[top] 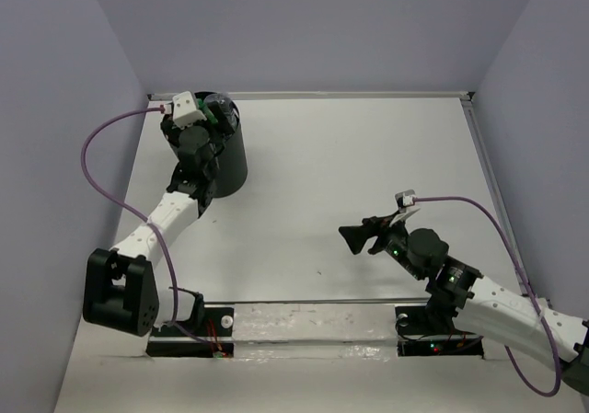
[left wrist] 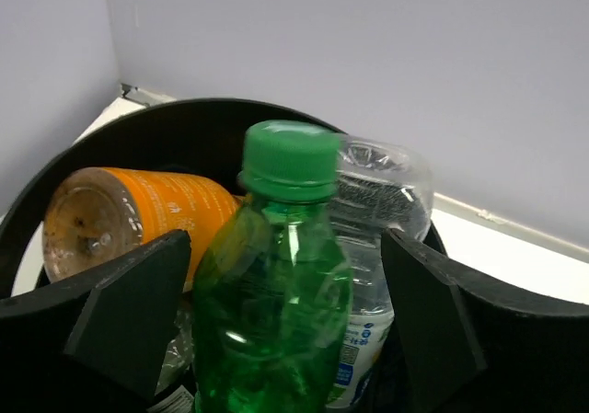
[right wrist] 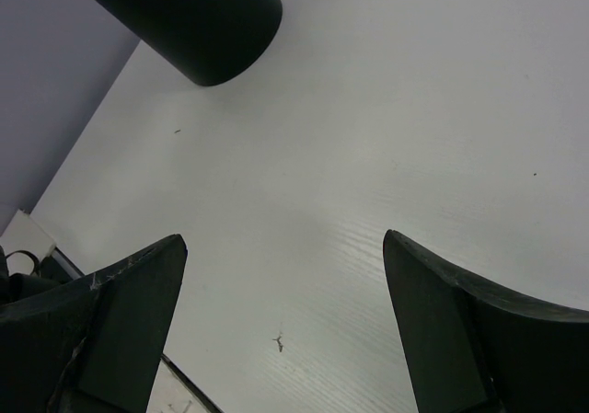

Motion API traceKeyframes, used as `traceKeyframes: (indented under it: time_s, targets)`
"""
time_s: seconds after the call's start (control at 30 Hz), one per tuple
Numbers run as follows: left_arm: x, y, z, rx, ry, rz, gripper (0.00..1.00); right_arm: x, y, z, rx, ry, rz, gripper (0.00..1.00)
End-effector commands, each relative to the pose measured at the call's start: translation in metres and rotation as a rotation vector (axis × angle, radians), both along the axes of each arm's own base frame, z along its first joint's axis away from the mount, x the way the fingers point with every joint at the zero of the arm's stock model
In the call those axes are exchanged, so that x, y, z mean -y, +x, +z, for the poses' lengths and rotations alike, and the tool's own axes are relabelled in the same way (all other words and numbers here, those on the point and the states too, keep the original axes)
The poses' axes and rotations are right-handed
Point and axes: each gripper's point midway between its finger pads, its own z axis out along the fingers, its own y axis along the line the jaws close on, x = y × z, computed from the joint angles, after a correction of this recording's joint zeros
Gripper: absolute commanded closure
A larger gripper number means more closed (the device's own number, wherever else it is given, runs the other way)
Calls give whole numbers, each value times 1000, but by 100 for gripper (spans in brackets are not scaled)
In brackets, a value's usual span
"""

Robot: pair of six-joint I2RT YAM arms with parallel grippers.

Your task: Put the plastic bottles in the bin

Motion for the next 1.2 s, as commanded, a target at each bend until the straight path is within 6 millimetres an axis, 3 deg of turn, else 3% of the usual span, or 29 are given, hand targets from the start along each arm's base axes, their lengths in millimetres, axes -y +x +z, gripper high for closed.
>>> traceKeyframes:
  time_s: [0.0,0.03,0.1,0.23,0.37,0.47,0.53,0.6,0.63,0.7,0.73,0.77,0.8,0.83,0.87,0.97,1.07,1.17]
  targets:
    - [-6,-18,67,167,-27,19,1,-6,0,17,52,47,22,7]
    - [-7,-23,88,204,-38,12,1,-6,0,17,52,47,26,7]
    - [-1,-28,103,212,-40,-27,1,-7,-1,16,49,46,30,7]
    - [6,-46,155,294,-54,-97,1,-8,0,18,51,39,34,7]
    - [6,-60,175,288,-94,-120,1,-9,-1,25,64,44,38,6]
    - [23,-81,179,268,-119,-241,1,-7,0,43,101,41,37,6]
    - [34,-93,170,252,-125,-318,1,-6,0,54,126,32,39,5]
    - [50,-121,174,275,-118,-450,1,-1,0,67,162,16,36,0]
    - [56,-127,162,255,-114,-489,1,2,1,83,190,29,24,0]
    - [68,-159,165,286,-90,-608,1,12,1,97,222,9,-7,0]
    - [72,-166,154,275,-82,-641,1,17,1,117,255,26,-21,0]
    - [71,-187,160,317,-74,-668,1,22,1,124,272,18,-34,0]
    - [74,-192,145,291,-80,-690,1,33,2,131,292,-2,-69,0]
    - [69,-209,148,323,-79,-689,1,39,0,144,311,2,-86,0]
    - [67,-217,146,340,-79,-691,1,44,1,142,312,-14,-102,0]
    - [59,-228,125,326,-83,-666,1,65,-3,164,354,11,-160,0]
    - [55,-245,112,338,-88,-671,1,77,-1,164,356,33,-219,0]
    - [53,-243,102,322,-94,-656,1,74,3,156,346,41,-235,0]
